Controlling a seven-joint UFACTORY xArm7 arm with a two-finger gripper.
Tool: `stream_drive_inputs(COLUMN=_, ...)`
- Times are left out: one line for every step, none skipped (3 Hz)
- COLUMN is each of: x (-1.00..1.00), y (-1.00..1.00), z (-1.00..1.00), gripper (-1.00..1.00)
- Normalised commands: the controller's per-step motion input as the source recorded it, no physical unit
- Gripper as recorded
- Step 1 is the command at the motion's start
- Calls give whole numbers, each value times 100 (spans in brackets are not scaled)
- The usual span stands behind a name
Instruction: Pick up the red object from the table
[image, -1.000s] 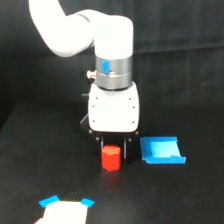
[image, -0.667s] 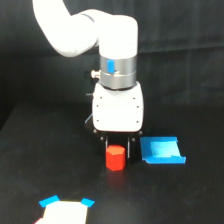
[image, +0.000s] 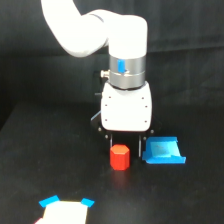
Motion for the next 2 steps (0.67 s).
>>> stream_drive_inputs(x=-100, y=-100, z=-45, gripper=100)
stream_drive_inputs(x=41, y=-8, z=-48, gripper=-100)
